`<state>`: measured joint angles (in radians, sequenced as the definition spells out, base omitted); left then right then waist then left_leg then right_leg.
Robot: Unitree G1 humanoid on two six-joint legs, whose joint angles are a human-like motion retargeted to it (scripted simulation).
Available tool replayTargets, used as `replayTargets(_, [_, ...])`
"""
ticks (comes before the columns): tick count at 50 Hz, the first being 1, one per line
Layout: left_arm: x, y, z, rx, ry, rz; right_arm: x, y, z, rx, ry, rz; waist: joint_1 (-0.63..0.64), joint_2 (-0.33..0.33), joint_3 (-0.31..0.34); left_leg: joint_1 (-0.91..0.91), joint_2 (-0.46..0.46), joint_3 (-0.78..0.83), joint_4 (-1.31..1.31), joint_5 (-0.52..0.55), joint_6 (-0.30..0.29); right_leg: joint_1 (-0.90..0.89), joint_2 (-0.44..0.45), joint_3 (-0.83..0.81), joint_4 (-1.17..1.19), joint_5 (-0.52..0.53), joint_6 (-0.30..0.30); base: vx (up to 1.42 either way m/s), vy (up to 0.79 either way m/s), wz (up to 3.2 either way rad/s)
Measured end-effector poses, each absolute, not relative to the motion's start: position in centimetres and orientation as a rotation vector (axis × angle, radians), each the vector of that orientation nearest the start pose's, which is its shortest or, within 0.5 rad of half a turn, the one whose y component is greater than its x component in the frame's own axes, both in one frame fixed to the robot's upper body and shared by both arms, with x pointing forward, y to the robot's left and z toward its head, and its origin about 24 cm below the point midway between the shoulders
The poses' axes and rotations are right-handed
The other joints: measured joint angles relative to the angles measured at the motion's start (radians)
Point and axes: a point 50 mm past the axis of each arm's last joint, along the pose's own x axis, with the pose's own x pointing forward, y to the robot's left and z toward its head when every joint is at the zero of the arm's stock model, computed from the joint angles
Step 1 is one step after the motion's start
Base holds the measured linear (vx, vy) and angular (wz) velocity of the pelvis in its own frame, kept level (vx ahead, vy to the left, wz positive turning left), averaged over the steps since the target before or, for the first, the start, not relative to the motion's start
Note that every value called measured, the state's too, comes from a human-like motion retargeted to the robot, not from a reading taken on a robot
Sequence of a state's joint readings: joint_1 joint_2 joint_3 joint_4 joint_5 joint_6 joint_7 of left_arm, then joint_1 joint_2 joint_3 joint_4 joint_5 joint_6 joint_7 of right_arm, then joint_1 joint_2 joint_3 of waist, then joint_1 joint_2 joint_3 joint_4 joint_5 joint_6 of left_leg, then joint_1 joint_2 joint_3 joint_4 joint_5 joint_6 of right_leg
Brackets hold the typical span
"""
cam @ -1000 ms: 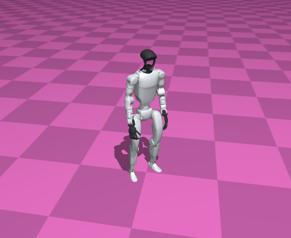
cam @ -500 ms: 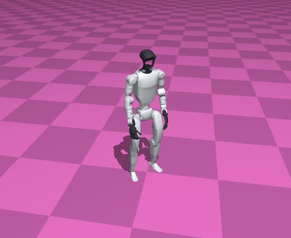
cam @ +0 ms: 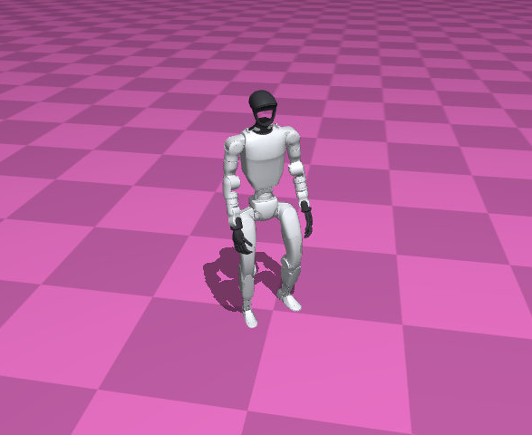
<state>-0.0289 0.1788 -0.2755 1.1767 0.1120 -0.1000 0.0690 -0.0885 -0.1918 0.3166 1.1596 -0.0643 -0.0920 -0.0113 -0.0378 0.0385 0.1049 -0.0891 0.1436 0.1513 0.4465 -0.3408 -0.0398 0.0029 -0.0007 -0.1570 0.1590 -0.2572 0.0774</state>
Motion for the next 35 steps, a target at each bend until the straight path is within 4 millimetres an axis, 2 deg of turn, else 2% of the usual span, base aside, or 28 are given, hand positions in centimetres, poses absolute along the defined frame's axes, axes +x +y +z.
replayTargets(3, [12.0,19.2,-15.8,0.414,1.037,-0.136,14.5,-19.1,-15.0,-0.422,0.991,0.206,0.007,0.027,0.019,-0.085,0.048,-0.007,0.206,0.034,-0.006,0.018,0.031,0.031,-0.009,-0.001,-0.012,0.08,-0.08,-0.61])
replayTargets(4, [11.9,19.0,-15.8,0.403,1.038,-0.130,14.5,-19.2,-15.0,-0.424,0.994,0.204,0.015,0.038,0.026,-0.117,0.050,-0.033,0.271,0.016,-0.008,0.025,0.044,0.047,-0.012,-0.001,-0.015,0.10,-0.06,-0.85])
replayTargets(6, [11.7,18.8,-15.9,0.382,1.038,-0.122,14.3,-19.3,-15.1,-0.430,1.000,0.203,0.033,0.060,0.038,-0.177,0.045,-0.085,0.382,-0.029,-0.011,0.038,0.069,0.080,-0.019,0.000,-0.019,0.11,-0.04,-0.94])
replayTargets(10, [11.9,18.2,-15.8,0.349,1.024,-0.118,14.3,-19.9,-15.0,-0.457,1.010,0.194,0.062,0.086,0.056,-0.265,0.020,-0.125,0.461,-0.046,-0.009,0.058,0.086,0.140,-0.037,0.002,-0.014,0.14,-0.01,-0.94])
replayTargets(16, [12.9,17.9,-15.6,0.326,0.996,-0.115,15.3,-20.6,-14.6,-0.489,0.997,0.170,0.083,0.083,0.074,-0.317,-0.080,-0.188,0.191,0.004,-0.018,0.076,0.064,0.222,-0.052,-0.006,0.009,0.19,0.05,-0.93])
replayTargets(20, [13.2,17.9,-15.5,0.328,0.988,-0.115,15.8,-20.4,-14.4,-0.497,0.978,0.174,0.083,0.079,0.075,-0.322,-0.127,-0.240,0.026,0.059,-0.023,0.085,0.060,0.265,-0.045,-0.029,0.016,0.25,0.09,-0.83])
replayTargets(23, [13.8,18.2,-15.2,0.336,0.973,-0.113,16.4,-19.9,-14.2,-0.485,0.956,0.177,0.081,0.067,0.079,-0.312,-0.145,-0.242,0.001,0.084,-0.010,0.093,0.052,0.299,-0.025,-0.059,0.016,0.29,0.11,-0.77])
replayTargets(27, [14.7,18.7,-14.8,0.355,0.952,-0.106,17.1,-18.9,-14.0,-0.461,0.926,0.193,0.076,0.038,0.081,-0.298,-0.150,-0.211,0.041,0.033,0.042,0.090,0.034,0.327,0.031,-0.105,0.021,0.30,0.13,-0.73])
replayTargets(30, [15.5,19.2,-14.5,0.375,0.932,-0.099,17.6,-17.9,-13.9,-0.446,0.904,0.217,0.074,0.011,0.081,-0.281,-0.146,-0.176,0.065,-0.007,0.078,0.075,0.017,0.289,0.119,-0.145,0.029,0.26,0.15,-0.74])
replayTargets(35, [17.0,20.2,-13.6,0.409,0.890,-0.088,18.8,-16.2,-13.3,-0.434,0.850,0.270,0.057,-0.050,0.084,-0.232,-0.158,-0.124,0.043,-0.038,0.123,-0.019,-0.036,0.225,0.356,-0.141,0.085,0.19,0.15,-0.62])
